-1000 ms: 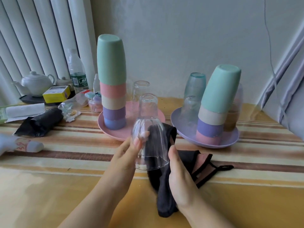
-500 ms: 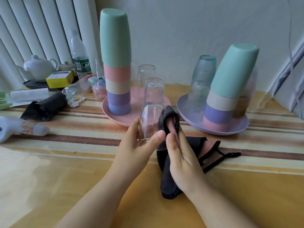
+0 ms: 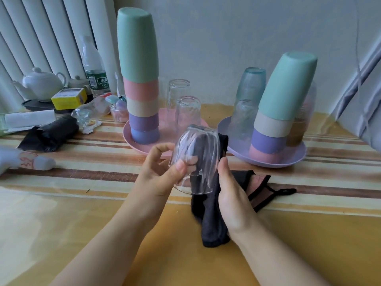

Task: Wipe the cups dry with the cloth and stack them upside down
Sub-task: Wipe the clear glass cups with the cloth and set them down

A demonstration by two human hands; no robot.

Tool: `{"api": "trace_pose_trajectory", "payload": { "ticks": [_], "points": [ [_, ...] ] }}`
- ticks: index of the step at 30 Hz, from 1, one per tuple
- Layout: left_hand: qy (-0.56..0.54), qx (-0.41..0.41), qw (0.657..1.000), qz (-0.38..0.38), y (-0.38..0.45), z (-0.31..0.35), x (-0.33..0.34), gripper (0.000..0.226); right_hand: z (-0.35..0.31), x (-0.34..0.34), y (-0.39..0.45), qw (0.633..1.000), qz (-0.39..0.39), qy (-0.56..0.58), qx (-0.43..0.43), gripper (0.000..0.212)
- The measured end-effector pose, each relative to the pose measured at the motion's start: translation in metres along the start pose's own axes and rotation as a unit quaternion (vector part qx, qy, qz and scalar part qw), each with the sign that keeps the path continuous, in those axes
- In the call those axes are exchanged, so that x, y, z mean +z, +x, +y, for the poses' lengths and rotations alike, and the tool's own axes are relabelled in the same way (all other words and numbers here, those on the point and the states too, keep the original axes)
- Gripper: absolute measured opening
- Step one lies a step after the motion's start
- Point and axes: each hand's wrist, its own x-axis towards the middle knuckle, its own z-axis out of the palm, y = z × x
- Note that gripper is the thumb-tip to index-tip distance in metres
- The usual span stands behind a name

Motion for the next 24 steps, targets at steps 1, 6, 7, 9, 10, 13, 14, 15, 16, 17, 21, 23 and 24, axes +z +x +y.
{"api": "trace_pose_trajectory", "payload": {
  "ticks": [1,6,7,9,10,13,14,15,16,17,21,23,24],
  "points": [
    [-0.007,-0.003,1.000,-0.002,0.000,-0.002,-0.001,0.077,-0.001,0.002,-0.001,1.000,0.006,-0.009,-0.006,0.068],
    [0.140,0.018,0.990,0.020,-0.003,-0.003,0.007,0.039,-0.005,-0.005,0.001,0.996,0.060,-0.029,-0.051,0.060],
    [0.165,0.021,0.985,0.037,-0.003,-0.003,0.009,0.040,-0.007,-0.006,0.001,0.995,0.066,-0.033,-0.060,0.050],
    [0.176,0.036,0.981,0.068,-0.005,-0.004,0.010,0.046,-0.008,-0.007,-0.001,0.993,0.074,-0.044,-0.078,0.040],
    [0.191,0.040,0.978,0.078,-0.005,-0.003,0.011,0.046,-0.009,-0.005,-0.002,0.993,0.069,-0.051,-0.080,0.038],
    [0.222,0.027,0.974,0.033,-0.007,-0.003,0.012,0.052,-0.005,0.003,-0.004,0.992,0.032,-0.069,-0.096,0.030],
    [0.213,0.014,0.977,0.011,-0.006,-0.002,0.012,0.051,-0.003,0.005,-0.004,0.992,0.020,-0.074,-0.104,0.029],
    [0.214,0.002,0.977,-0.001,-0.006,-0.002,0.011,0.053,-0.001,0.006,-0.004,0.991,0.013,-0.078,-0.110,0.031],
    [0.222,-0.009,0.975,-0.003,-0.005,-0.003,0.008,0.057,-0.002,0.007,-0.004,0.991,0.009,-0.078,-0.111,0.032],
    [0.235,-0.016,0.972,-0.003,-0.004,-0.004,0.005,0.060,-0.002,0.008,-0.003,0.991,0.008,-0.078,-0.111,0.032],
    [0.248,-0.035,0.967,-0.041,-0.005,-0.002,0.004,0.058,-0.010,0.000,-0.004,0.994,0.033,-0.062,-0.087,0.023],
    [0.236,-0.034,0.968,-0.082,-0.007,0.001,0.010,0.060,-0.015,-0.005,-0.004,0.995,0.060,-0.049,-0.067,0.024],
    [0.230,-0.029,0.969,-0.087,-0.008,0.001,0.012,0.057,-0.015,-0.007,-0.003,0.995,0.068,-0.045,-0.055,0.021]
  ]
}}
